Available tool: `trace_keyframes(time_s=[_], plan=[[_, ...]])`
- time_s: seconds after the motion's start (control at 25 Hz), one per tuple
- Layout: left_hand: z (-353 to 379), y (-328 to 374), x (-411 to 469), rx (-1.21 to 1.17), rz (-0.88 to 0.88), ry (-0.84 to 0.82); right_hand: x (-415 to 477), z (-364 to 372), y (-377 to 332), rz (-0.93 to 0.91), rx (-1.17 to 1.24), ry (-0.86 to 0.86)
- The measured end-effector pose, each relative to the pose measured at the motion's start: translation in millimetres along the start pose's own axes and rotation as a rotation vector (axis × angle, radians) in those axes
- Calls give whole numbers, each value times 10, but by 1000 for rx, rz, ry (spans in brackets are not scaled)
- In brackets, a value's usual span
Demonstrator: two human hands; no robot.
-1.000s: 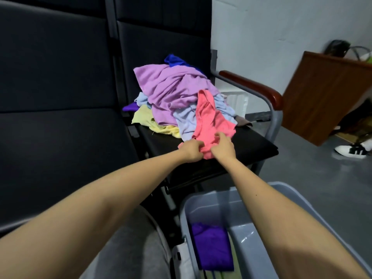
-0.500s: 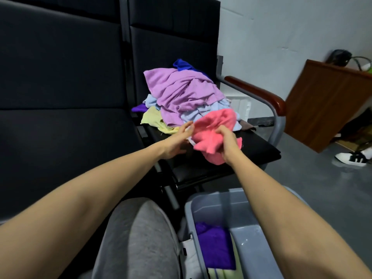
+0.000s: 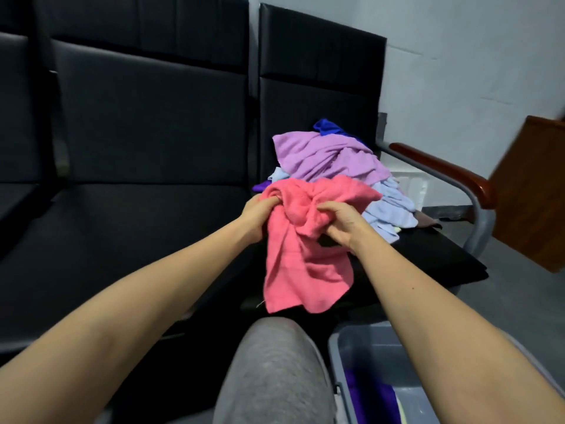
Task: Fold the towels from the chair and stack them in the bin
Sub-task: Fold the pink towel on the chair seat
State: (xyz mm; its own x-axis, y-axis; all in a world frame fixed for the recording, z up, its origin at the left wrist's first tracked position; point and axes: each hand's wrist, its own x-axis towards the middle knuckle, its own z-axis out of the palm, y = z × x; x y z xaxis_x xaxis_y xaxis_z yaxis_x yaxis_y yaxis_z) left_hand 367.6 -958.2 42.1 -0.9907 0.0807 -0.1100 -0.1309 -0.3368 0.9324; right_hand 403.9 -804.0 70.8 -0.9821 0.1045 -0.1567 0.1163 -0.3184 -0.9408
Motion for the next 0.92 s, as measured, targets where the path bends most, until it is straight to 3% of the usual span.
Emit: trace_keyframes(time_s=[0.12, 0.24, 0.32, 0.36, 0.44, 0.52, 0.6, 0.68, 0.8, 0.92], plan=[[-460, 458, 46, 176, 210, 231, 129, 409, 144, 12, -147, -153], [-961, 1088, 97, 482, 632, 469, 287, 981, 309, 39, -226, -181], [-1277, 1411, 203, 805, 774, 467, 390, 1301, 429, 105, -272, -181], [-1434, 1480, 262, 1044, 728, 427, 395, 1451, 501, 148, -277, -201], [-1756, 1377, 358, 1519, 400, 397, 343, 1630, 696, 227, -269, -250], [-1970, 1058, 315, 1779, 166, 300, 281, 1712, 900, 277, -300, -287], [-2070, 698, 190, 1699, 142, 0, 313, 1737, 1091, 232, -511, -332], [-2174, 355, -16, 1395, 139, -187, 328, 1802, 1278, 159, -773, -409], [-2330, 5, -193, 1202, 363, -132, 248, 1839, 1497, 84, -993, -422], [-2336, 0, -219, 1108, 495, -23, 231, 1833, 1604, -137, -1330, -482]])
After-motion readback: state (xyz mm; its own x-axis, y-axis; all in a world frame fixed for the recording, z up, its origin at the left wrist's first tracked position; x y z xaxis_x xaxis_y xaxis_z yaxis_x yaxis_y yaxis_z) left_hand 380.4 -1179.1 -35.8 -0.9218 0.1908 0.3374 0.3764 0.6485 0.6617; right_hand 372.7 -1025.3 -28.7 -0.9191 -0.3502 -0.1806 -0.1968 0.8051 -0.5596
